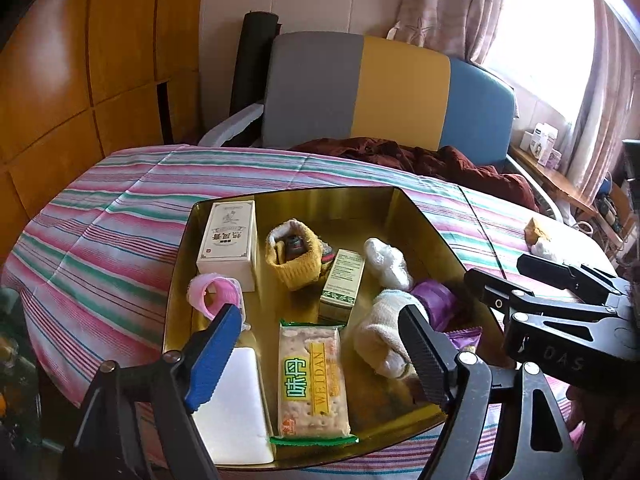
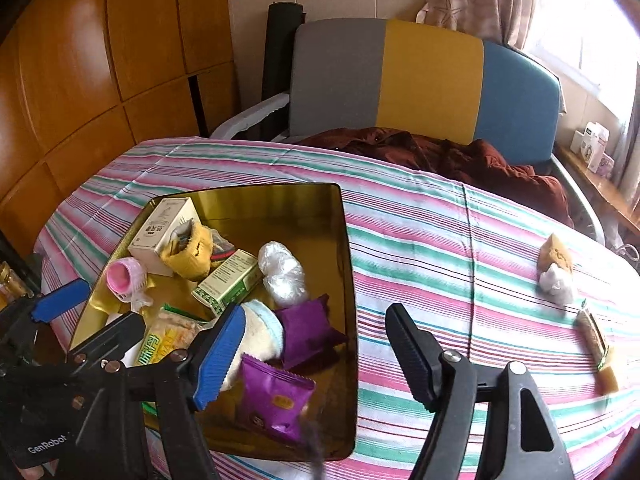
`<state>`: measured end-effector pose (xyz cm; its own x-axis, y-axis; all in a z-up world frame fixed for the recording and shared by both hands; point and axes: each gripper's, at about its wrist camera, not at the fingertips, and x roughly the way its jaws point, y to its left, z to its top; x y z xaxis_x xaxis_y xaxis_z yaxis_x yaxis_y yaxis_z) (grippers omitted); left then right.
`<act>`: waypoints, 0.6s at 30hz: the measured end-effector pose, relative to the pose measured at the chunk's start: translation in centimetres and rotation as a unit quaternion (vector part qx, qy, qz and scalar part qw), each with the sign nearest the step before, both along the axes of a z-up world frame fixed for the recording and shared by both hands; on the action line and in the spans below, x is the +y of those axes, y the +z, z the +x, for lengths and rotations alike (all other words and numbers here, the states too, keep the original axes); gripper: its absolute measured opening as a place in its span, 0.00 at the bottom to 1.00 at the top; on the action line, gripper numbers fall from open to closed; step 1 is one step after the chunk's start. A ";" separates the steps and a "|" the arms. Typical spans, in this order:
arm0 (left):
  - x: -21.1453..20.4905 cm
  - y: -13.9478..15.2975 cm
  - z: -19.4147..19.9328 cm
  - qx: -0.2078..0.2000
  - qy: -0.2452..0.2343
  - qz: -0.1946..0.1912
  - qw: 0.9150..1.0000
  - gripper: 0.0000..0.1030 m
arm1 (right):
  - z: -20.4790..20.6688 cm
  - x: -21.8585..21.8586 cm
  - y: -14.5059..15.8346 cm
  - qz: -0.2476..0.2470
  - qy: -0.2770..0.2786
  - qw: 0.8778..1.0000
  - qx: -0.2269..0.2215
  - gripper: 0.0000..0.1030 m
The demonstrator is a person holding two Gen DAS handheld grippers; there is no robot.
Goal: Organize objects
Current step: 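Move both grippers away from the tray toward the items left on the cloth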
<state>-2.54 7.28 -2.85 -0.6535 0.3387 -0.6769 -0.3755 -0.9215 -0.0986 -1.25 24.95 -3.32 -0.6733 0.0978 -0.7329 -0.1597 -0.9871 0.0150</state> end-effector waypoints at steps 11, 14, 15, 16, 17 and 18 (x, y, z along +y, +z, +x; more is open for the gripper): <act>1.0 0.2 0.8 0.007 -0.017 -0.011 1.000 0.81 | 1.2 2.8 -0.3 0.002 -0.028 1.000 -0.006 0.74; 1.3 0.2 0.9 0.007 -0.022 -0.014 1.000 0.81 | 1.6 4.1 -0.3 0.002 -0.040 0.999 -0.008 0.74; 1.4 0.2 0.9 0.007 -0.024 -0.015 1.000 0.81 | 1.8 4.5 -0.3 0.002 -0.043 0.999 -0.009 0.74; 1.6 0.2 1.0 0.008 -0.026 -0.016 0.999 0.81 | 1.9 5.0 -0.4 0.001 -0.048 0.999 -0.011 0.74; 1.7 0.2 1.1 0.009 -0.029 -0.018 0.999 0.81 | 2.1 5.6 -0.4 0.001 -0.053 0.999 -0.013 0.74; 1.9 0.2 1.1 0.010 -0.032 -0.019 0.999 0.81 | 2.3 6.1 -0.4 0.001 -0.058 0.998 -0.014 0.74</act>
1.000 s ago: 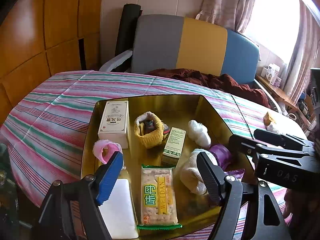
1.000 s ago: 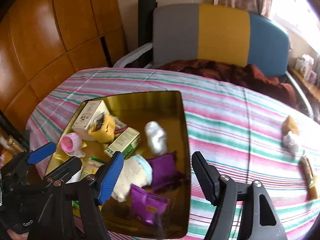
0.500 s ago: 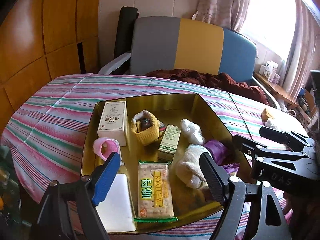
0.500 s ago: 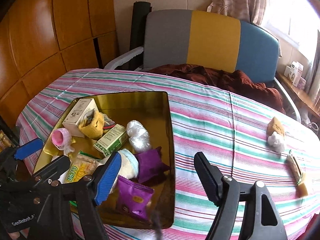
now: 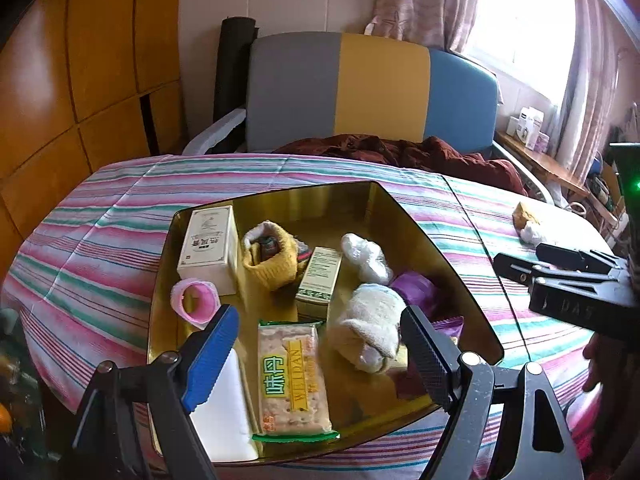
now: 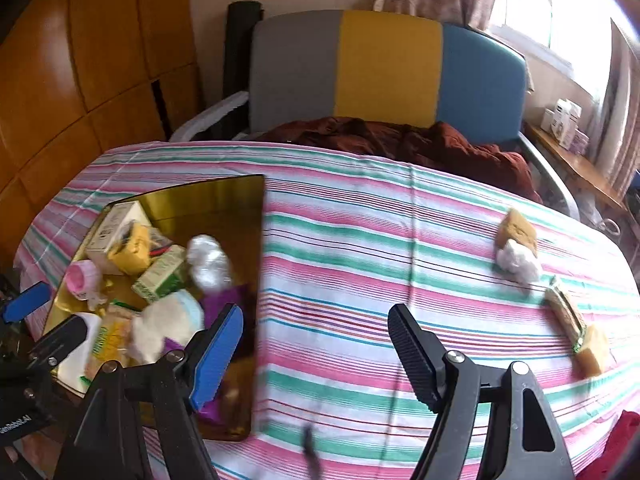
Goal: Organize objects
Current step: 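Move both grippers away from the tray toward the items left on the cloth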
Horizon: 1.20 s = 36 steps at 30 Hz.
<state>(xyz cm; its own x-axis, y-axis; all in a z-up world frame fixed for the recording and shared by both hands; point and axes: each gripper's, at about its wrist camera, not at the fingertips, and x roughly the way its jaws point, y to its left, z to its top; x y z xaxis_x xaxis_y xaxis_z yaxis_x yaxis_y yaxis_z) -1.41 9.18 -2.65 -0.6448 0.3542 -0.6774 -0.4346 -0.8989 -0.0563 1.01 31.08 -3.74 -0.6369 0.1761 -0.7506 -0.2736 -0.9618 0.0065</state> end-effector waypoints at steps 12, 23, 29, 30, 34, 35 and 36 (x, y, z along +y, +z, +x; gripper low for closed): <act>2.5 0.1 0.5 0.002 -0.036 -0.015 0.999 0.81 | 3.0 8.6 0.9 -0.016 -0.088 0.996 -0.001 0.74; 5.9 0.4 0.9 0.003 -0.090 -0.020 0.996 0.81 | 7.9 20.5 0.8 -0.063 -0.230 0.971 0.009 0.74; 9.4 0.9 1.3 0.003 -0.134 -0.024 0.991 0.81 | 12.6 27.1 -0.3 -0.114 -0.349 0.929 0.041 0.74; 10.2 0.9 1.5 0.003 -0.144 -0.025 0.989 0.81 | 13.5 27.9 -0.7 -0.133 -0.366 0.920 0.051 0.74; 13.7 0.9 1.8 -0.003 -0.181 -0.030 0.983 0.81 | 16.5 30.2 -2.1 -0.212 -0.416 0.881 0.081 0.74; 14.5 0.9 1.9 -0.006 -0.189 -0.030 0.981 0.81 | 17.2 30.6 -2.3 -0.227 -0.425 0.872 0.091 0.74; 15.7 0.9 1.8 -0.014 -0.200 -0.027 0.979 0.81 | 17.7 30.9 -2.5 -0.239 -0.431 0.864 0.098 0.74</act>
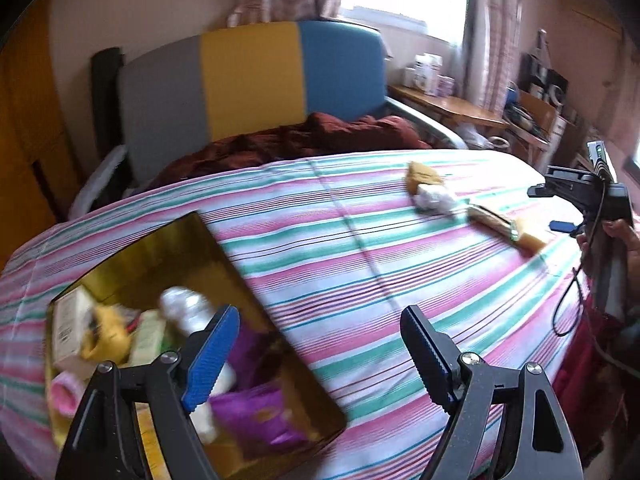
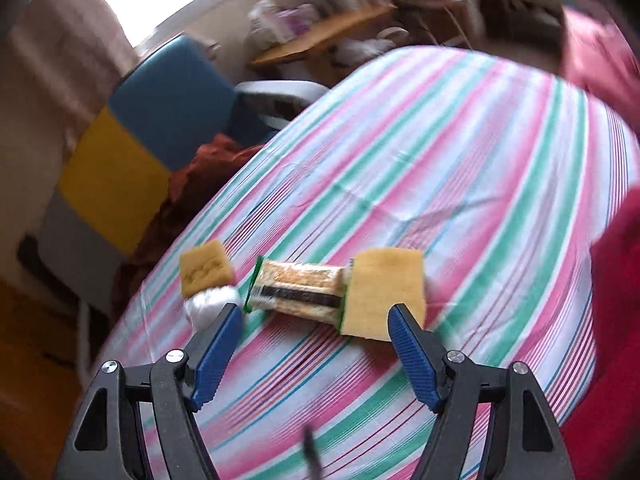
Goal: Organize objects
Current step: 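Move both grippers away from the tray toward the items left on the cloth, then grasp plastic-wrapped ball with left gripper while right gripper grasps small yellow sponge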
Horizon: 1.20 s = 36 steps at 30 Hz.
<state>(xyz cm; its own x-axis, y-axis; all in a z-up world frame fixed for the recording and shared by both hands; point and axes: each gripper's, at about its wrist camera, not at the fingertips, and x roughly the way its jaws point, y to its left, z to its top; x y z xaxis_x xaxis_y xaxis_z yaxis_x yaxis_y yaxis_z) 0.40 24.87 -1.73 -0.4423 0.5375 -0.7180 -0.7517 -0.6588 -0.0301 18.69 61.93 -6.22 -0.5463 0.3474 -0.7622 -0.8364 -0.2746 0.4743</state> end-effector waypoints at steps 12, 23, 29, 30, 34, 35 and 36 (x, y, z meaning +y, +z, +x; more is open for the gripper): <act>11.6 -0.9 -1.0 -0.026 -0.086 -0.017 0.996 0.81 | 0.2 0.1 -0.5 -0.031 0.013 0.998 0.044 0.75; 21.7 -3.7 -3.8 -0.070 -0.117 -0.026 0.990 0.79 | -0.6 0.0 -0.7 -0.042 0.046 0.996 0.070 0.78; 26.6 -5.4 -5.1 -0.076 -0.127 -0.036 0.988 0.80 | -1.2 -0.2 -0.7 -0.045 0.065 0.994 0.076 0.78; 27.2 -5.7 -5.3 -0.080 -0.128 -0.037 0.988 0.80 | -1.2 -0.2 -0.7 -0.046 0.067 0.994 0.077 0.78; 29.7 -6.7 -6.0 -0.092 -0.126 -0.038 0.987 0.82 | -1.5 -0.3 -0.8 -0.050 0.076 0.993 0.077 0.78; 30.2 -7.0 -6.0 -0.092 -0.127 -0.040 0.987 0.83 | -1.6 -0.3 -0.8 -0.050 0.078 0.993 0.076 0.78; 30.7 -7.3 -6.1 -0.091 -0.128 -0.043 0.987 0.83 | -1.6 -0.3 -0.9 -0.051 0.080 0.993 0.075 0.78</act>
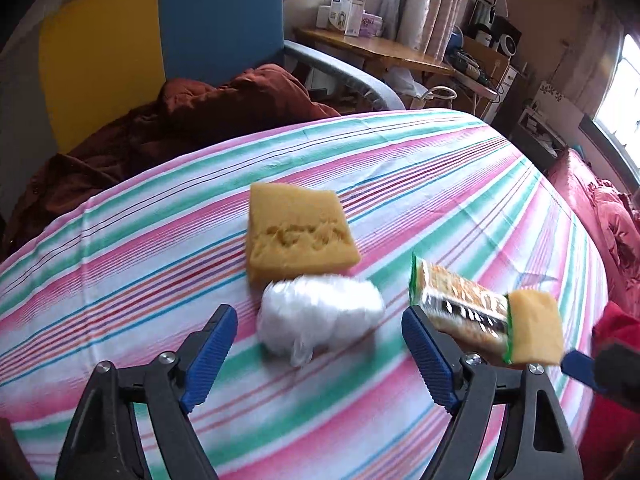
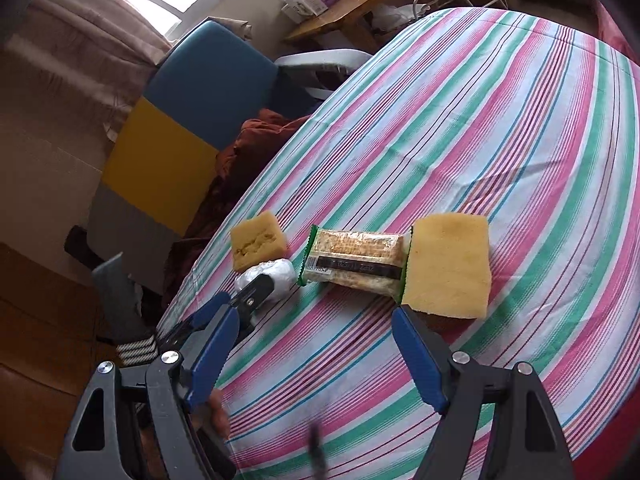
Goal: Organize objects
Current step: 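Grasp plastic-wrapped ball with left gripper while right gripper grasps small yellow sponge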
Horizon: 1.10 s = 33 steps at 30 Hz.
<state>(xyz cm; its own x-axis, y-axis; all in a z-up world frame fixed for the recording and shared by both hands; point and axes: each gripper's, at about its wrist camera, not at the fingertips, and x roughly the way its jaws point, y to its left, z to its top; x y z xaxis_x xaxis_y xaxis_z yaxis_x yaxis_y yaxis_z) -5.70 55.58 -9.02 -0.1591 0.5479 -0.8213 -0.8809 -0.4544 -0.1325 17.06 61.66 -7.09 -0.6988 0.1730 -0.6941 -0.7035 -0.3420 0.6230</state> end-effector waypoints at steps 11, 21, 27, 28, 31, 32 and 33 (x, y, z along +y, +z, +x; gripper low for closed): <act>-1.9 -1.6 -0.6 -0.025 0.004 -0.011 1.000 0.56 | -0.3 0.0 0.0 0.004 0.006 1.000 -0.007 0.78; -10.7 0.6 2.4 -0.021 0.030 -0.003 0.999 0.57 | -4.6 -2.0 1.1 0.052 0.096 0.991 -0.076 0.78; -15.2 3.9 2.8 -0.005 0.042 0.039 0.998 0.57 | -12.1 -1.6 2.5 0.126 0.171 0.967 -0.137 0.78; -16.1 4.4 2.7 -0.006 0.046 0.044 0.998 0.57 | -13.5 -1.0 2.3 0.127 0.179 0.965 -0.142 0.78; -18.5 5.6 2.6 -0.007 0.057 0.056 0.997 0.57 | -17.0 0.7 1.1 0.119 0.179 0.963 -0.162 0.78; -19.2 6.0 2.4 -0.009 0.061 0.059 0.996 0.57 | -18.2 1.3 0.6 0.113 0.177 0.963 -0.167 0.78; -19.9 6.3 2.3 -0.014 0.064 0.063 0.996 0.57 | -19.1 1.8 0.3 0.110 0.174 0.963 -0.172 0.78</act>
